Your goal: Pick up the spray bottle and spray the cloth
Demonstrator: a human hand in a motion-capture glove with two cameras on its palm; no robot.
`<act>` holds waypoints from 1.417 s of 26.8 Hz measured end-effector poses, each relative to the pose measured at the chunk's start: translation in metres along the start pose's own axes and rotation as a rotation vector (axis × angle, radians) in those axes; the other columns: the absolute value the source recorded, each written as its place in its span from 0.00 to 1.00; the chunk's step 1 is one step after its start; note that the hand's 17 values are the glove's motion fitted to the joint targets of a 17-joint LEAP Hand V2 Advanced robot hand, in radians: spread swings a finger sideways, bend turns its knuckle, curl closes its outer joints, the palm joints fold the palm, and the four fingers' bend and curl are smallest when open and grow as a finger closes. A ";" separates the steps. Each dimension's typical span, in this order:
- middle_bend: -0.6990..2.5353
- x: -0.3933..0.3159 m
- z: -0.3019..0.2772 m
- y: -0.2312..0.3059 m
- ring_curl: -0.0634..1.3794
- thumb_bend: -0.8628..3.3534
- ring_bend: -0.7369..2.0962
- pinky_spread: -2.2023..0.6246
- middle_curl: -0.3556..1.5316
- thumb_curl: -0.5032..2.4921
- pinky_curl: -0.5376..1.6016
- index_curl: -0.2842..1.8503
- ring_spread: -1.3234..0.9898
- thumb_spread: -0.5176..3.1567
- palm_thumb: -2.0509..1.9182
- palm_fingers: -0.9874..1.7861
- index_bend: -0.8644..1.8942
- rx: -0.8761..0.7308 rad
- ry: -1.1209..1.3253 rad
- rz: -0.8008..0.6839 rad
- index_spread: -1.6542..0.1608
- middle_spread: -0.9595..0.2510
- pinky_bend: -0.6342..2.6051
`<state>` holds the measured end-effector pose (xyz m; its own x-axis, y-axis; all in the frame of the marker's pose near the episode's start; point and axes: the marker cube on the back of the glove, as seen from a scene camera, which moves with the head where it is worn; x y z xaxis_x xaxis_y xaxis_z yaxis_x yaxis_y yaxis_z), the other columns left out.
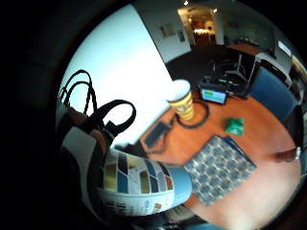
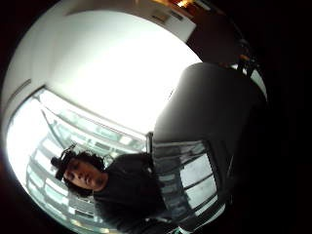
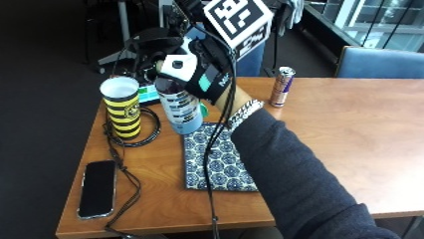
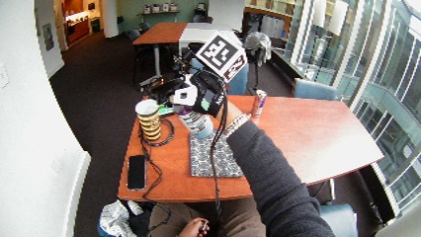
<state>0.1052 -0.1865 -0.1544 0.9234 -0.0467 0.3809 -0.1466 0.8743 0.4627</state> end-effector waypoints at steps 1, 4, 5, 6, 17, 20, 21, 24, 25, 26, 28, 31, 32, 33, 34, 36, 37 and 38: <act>0.36 0.008 0.006 -0.001 0.34 0.20 0.45 0.70 0.44 0.43 0.43 0.41 0.51 0.23 0.74 0.84 0.45 0.081 -0.059 -0.008 0.77 0.61 0.32; 0.36 0.037 0.034 0.007 0.34 0.20 0.45 0.70 0.44 0.43 0.43 0.41 0.50 0.23 0.74 0.84 0.44 0.281 -0.220 0.000 0.77 0.62 0.32; 0.36 0.044 0.044 0.012 0.34 0.20 0.45 0.70 0.44 0.43 0.43 0.41 0.50 0.23 0.74 0.84 0.45 0.318 -0.260 0.008 0.77 0.62 0.33; 0.36 0.050 0.053 0.018 0.34 0.20 0.45 0.70 0.44 0.43 0.43 0.41 0.50 0.23 0.74 0.84 0.44 0.340 -0.291 0.019 0.77 0.62 0.33; 0.36 0.074 0.107 0.044 0.35 0.20 0.45 0.70 0.44 0.43 0.43 0.41 0.51 0.23 0.75 0.84 0.44 0.340 -0.286 0.033 0.77 0.62 0.33; 0.36 0.083 0.112 0.047 0.35 0.20 0.45 0.70 0.44 0.43 0.43 0.41 0.51 0.23 0.75 0.84 0.44 0.330 -0.269 0.061 0.77 0.62 0.33; 0.36 0.084 0.113 0.047 0.35 0.20 0.45 0.70 0.44 0.43 0.43 0.41 0.51 0.23 0.75 0.84 0.44 0.328 -0.266 0.073 0.77 0.62 0.33; 0.36 0.084 0.116 0.045 0.35 0.20 0.45 0.70 0.44 0.43 0.43 0.41 0.51 0.23 0.75 0.84 0.44 0.320 -0.261 0.094 0.77 0.62 0.33; 0.36 0.082 0.116 0.043 0.35 0.20 0.45 0.70 0.44 0.43 0.43 0.41 0.51 0.23 0.75 0.84 0.44 0.315 -0.260 0.094 0.77 0.62 0.33; 0.36 0.080 0.117 0.041 0.35 0.20 0.45 0.70 0.44 0.43 0.43 0.41 0.51 0.23 0.75 0.84 0.44 0.310 -0.260 0.092 0.77 0.62 0.33; 0.36 0.075 0.117 0.040 0.35 0.20 0.45 0.70 0.44 0.43 0.43 0.41 0.50 0.24 0.74 0.84 0.44 0.302 -0.263 0.091 0.77 0.61 0.33; 0.36 0.072 0.117 0.041 0.35 0.20 0.45 0.70 0.44 0.43 0.43 0.41 0.50 0.24 0.74 0.84 0.44 0.297 -0.259 0.094 0.76 0.61 0.33; 0.36 0.073 0.116 0.042 0.35 0.20 0.45 0.70 0.44 0.43 0.43 0.41 0.50 0.24 0.74 0.84 0.44 0.294 -0.255 0.096 0.76 0.61 0.33; 0.36 0.075 0.116 0.044 0.35 0.20 0.46 0.70 0.44 0.43 0.43 0.41 0.50 0.24 0.74 0.84 0.44 0.292 -0.253 0.097 0.76 0.60 0.33; 0.36 0.077 0.116 0.045 0.35 0.20 0.46 0.70 0.44 0.43 0.43 0.41 0.50 0.24 0.74 0.84 0.43 0.290 -0.253 0.099 0.76 0.60 0.33; 0.36 0.081 0.119 0.050 0.35 0.20 0.46 0.69 0.44 0.43 0.43 0.41 0.49 0.24 0.74 0.84 0.43 0.284 -0.269 0.109 0.76 0.60 0.33; 0.36 0.082 0.120 0.053 0.35 0.20 0.46 0.69 0.44 0.43 0.43 0.41 0.49 0.24 0.74 0.84 0.43 0.277 -0.282 0.119 0.76 0.60 0.33; 0.36 0.084 0.122 0.057 0.35 0.20 0.46 0.69 0.44 0.43 0.43 0.41 0.49 0.25 0.74 0.84 0.43 0.266 -0.296 0.134 0.76 0.60 0.33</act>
<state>0.1313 -0.1999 0.0016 0.7538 -0.1120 0.6475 -0.3808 0.7286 0.5693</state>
